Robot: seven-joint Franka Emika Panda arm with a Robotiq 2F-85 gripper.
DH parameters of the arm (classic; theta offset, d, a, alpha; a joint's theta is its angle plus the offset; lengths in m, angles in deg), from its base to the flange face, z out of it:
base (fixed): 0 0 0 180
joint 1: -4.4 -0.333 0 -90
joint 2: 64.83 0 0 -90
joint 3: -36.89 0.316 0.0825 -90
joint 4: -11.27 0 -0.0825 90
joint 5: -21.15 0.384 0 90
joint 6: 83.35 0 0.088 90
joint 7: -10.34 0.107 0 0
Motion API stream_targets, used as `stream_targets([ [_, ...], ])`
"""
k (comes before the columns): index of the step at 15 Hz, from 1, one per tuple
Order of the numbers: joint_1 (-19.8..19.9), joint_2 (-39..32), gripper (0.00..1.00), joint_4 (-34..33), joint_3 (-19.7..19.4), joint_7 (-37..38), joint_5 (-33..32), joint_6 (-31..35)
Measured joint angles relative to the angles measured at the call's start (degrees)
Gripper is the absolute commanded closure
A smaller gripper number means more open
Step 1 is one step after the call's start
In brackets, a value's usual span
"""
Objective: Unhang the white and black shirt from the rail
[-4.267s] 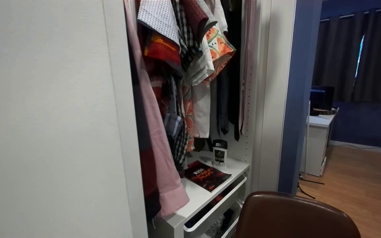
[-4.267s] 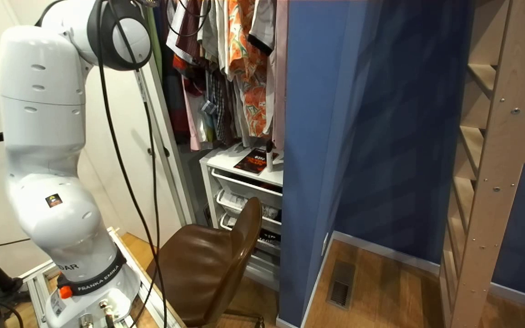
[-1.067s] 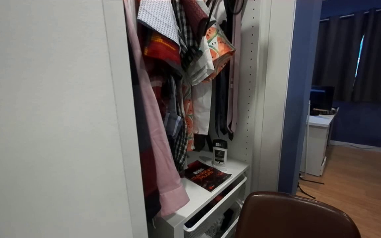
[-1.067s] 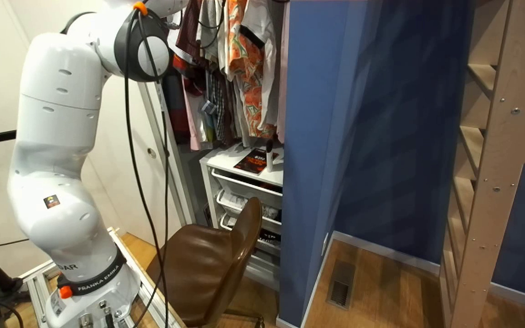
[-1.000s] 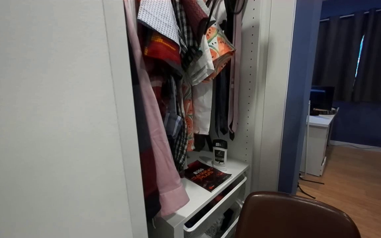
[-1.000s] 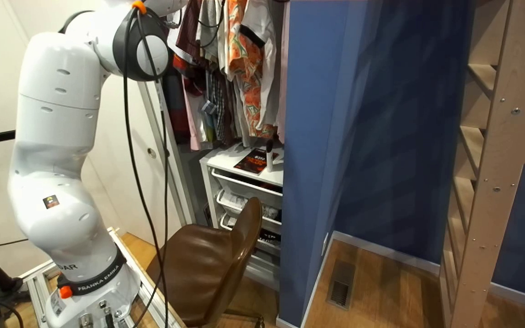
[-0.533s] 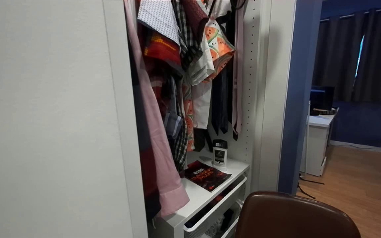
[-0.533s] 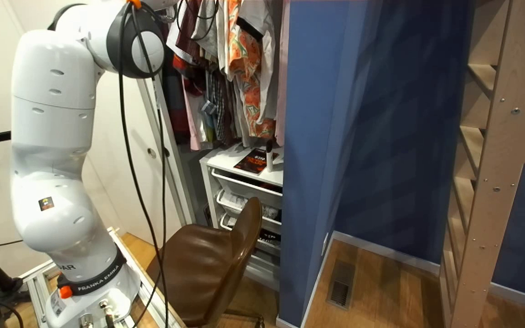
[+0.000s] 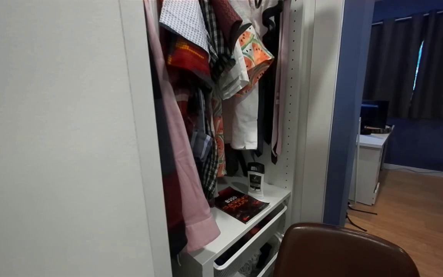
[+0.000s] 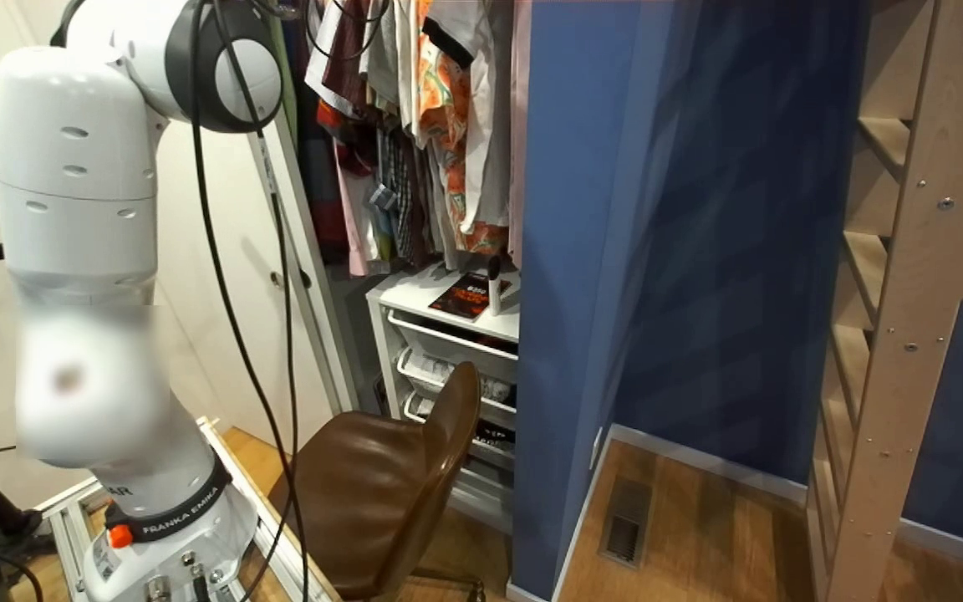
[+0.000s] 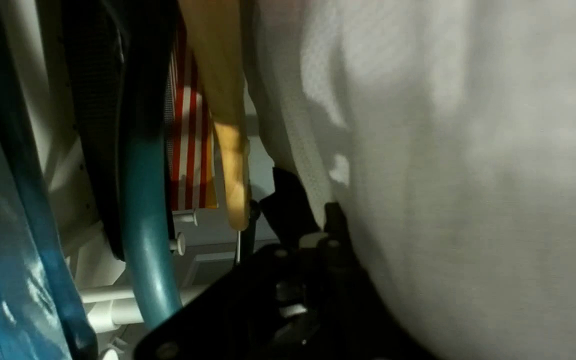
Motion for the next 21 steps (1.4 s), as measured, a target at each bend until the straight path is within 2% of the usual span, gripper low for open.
stream_targets([
  [7, 5.5, 5.7, 0.95, 4.7, 2.7, -4.9, 4.7, -5.6],
  [15, 9.0, 13.8, 0.95, 14.0, 2.6, -4.2, 11.8, -7.8],
  [21, 10.4, 21.2, 0.95, 19.9, 1.1, -2.6, 12.1, -11.0],
])
